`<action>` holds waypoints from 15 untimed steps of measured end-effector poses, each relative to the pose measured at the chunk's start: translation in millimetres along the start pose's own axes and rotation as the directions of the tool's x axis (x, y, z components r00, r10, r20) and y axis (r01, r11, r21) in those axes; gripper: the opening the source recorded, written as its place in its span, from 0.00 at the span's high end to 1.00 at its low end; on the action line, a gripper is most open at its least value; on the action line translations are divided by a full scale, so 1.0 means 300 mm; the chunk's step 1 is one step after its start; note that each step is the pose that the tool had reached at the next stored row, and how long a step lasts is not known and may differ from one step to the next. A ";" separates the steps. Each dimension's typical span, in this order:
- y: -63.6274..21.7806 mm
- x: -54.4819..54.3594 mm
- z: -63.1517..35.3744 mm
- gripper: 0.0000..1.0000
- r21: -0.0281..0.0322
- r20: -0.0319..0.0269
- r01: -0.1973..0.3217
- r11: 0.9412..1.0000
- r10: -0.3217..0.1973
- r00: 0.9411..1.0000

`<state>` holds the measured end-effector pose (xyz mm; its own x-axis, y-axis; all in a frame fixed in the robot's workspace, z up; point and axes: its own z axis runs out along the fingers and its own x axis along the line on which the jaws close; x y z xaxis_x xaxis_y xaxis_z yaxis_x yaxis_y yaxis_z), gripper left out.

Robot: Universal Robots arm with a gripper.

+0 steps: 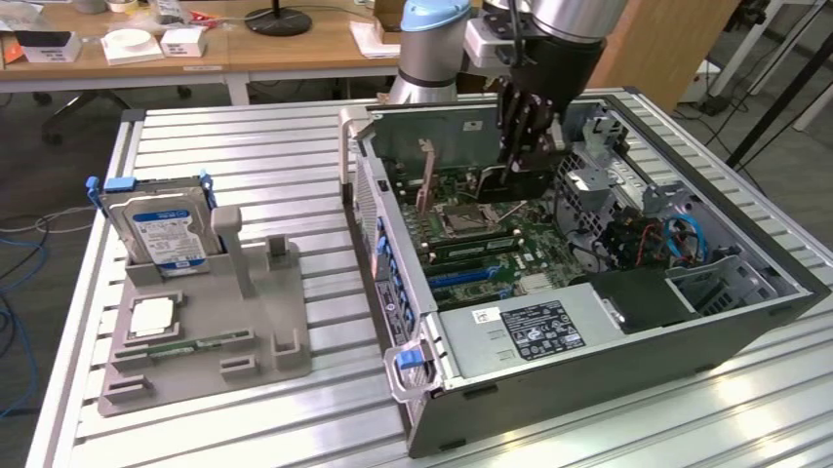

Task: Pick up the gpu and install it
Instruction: 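Insert the gpu into the slot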

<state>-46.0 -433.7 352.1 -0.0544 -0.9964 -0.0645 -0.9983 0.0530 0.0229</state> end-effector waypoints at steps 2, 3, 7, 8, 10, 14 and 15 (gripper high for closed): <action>0.000 -0.001 0.002 0.74 0.000 0.000 0.000 1.000 0.000 1.000; 0.000 -0.002 0.003 0.74 0.000 0.000 0.000 1.000 0.000 1.000; 0.000 -0.002 0.003 0.74 0.000 0.000 0.000 1.000 0.000 1.000; 0.000 -0.002 0.004 0.74 0.000 0.000 0.000 1.000 0.000 1.000; 0.000 -0.002 0.004 0.74 0.000 0.000 0.000 1.000 0.000 1.000; 0.000 -0.002 0.004 0.74 0.000 0.000 0.000 1.000 0.000 1.000; 0.000 -0.002 0.006 0.74 0.000 0.000 0.000 1.000 0.000 1.000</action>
<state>-46.0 -433.0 350.5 -0.0544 -0.9964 -0.0646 -0.9983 0.0531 0.0228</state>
